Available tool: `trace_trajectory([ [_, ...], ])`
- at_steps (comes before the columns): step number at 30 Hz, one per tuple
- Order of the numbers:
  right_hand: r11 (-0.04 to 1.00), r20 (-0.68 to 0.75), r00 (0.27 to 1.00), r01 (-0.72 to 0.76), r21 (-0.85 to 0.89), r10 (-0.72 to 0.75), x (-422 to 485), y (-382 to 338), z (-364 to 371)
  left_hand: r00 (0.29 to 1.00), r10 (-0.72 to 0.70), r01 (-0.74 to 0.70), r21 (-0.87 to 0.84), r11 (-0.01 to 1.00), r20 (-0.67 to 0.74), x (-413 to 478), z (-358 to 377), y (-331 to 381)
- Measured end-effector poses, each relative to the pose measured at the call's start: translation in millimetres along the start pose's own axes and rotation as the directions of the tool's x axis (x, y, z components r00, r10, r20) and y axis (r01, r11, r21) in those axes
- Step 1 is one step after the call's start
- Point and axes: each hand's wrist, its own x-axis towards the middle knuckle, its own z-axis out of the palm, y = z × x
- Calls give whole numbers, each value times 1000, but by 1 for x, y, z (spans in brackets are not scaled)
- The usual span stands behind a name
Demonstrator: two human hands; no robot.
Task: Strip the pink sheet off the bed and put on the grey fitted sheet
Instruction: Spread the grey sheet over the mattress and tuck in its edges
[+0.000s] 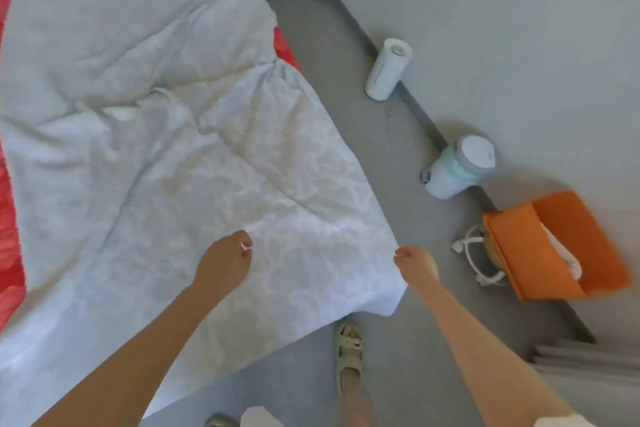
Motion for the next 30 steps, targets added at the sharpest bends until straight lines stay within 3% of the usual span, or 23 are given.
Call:
trace_trajectory([
  [8, 880, 136, 917, -398, 258, 375, 92, 162, -3, 938, 163, -195, 78, 978, 306, 83, 163, 160],
  [12, 790, 261, 852, -520, 324, 453, 138, 214, 20, 880, 196, -315, 223, 923, 432, 123, 238, 209],
  [17, 629, 459, 767, -635, 448, 448, 196, 242, 62, 823, 247, -500, 445, 742, 512, 172, 304, 237],
  [20, 568, 497, 749, -660, 493, 439, 233, 253, 89, 807, 194, -545, 575, 611, 558, 197, 339, 241],
  [26, 614, 530, 776, -612, 498, 343, 303, 284, 137, 710, 302, -700, 593, 398, 637, 251, 393, 233],
  [30, 626, 608, 759, -595, 504, 232, 341, 300, 168, 677, 356, -735, 570, 366, 644, 263, 412, 222],
])
